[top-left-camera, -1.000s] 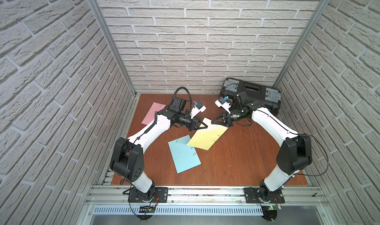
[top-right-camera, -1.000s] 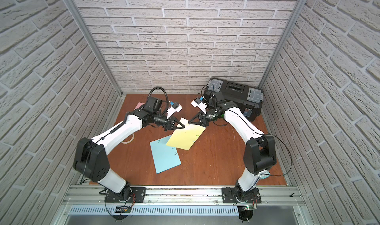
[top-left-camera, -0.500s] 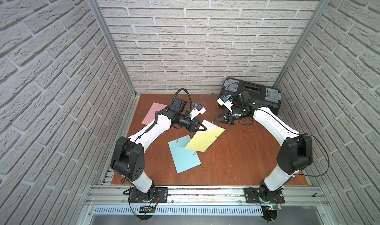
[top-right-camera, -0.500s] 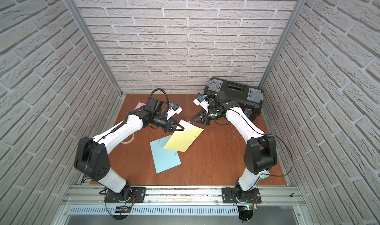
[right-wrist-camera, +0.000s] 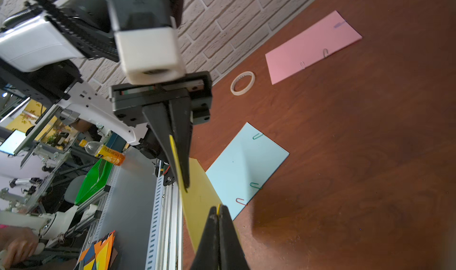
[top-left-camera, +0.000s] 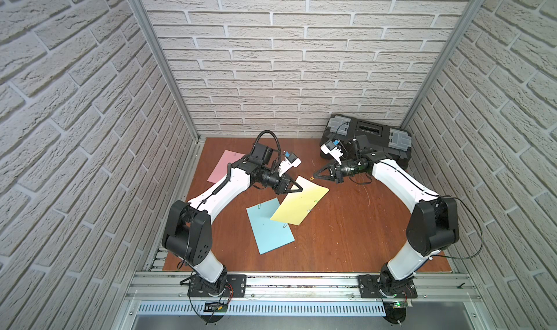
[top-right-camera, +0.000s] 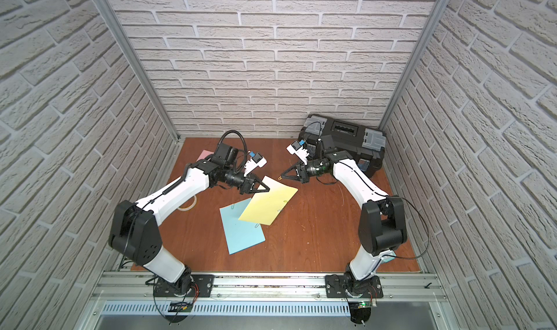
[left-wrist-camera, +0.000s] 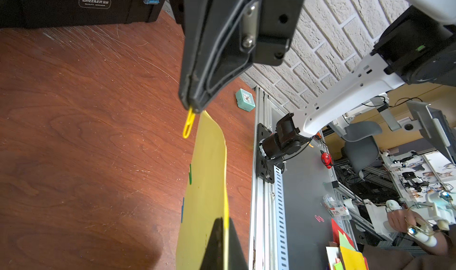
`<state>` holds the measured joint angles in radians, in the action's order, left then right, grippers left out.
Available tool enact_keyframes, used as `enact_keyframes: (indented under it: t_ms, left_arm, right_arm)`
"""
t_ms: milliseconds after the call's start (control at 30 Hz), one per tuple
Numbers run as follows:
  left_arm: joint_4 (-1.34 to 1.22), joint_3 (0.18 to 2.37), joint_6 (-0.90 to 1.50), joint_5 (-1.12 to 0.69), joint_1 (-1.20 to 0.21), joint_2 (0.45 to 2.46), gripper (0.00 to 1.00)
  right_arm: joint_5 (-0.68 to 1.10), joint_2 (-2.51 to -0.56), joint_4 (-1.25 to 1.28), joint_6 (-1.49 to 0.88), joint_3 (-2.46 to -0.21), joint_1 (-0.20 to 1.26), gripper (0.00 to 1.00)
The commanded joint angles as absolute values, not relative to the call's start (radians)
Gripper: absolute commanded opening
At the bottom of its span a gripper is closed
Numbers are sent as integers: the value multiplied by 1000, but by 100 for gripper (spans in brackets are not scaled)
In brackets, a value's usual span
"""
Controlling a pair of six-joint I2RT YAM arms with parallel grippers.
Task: Unclip the paperclips from the documents
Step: Remove the paper clip from the document, then place the paper clip at the center of the board.
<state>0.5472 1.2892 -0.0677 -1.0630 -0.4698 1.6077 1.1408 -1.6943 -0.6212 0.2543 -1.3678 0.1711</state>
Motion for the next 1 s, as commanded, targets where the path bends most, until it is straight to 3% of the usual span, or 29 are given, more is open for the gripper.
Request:
enact_keyframes:
  t_ms: [0,533,967]
  left_arm:
    - [499,1273,-64,-1076,-458,1590,0]
    - [223,1212,116,-1060,-456,1574,0]
    - [129,1197,189,-1043,-457,1562,0]
  right_arm:
    - [1038,-1653,-482,104,-1313,130,6]
    - [692,-1681,-310,-222,-1012,-123,4]
    - [531,-1794,-334,-280,-1019,-151,6]
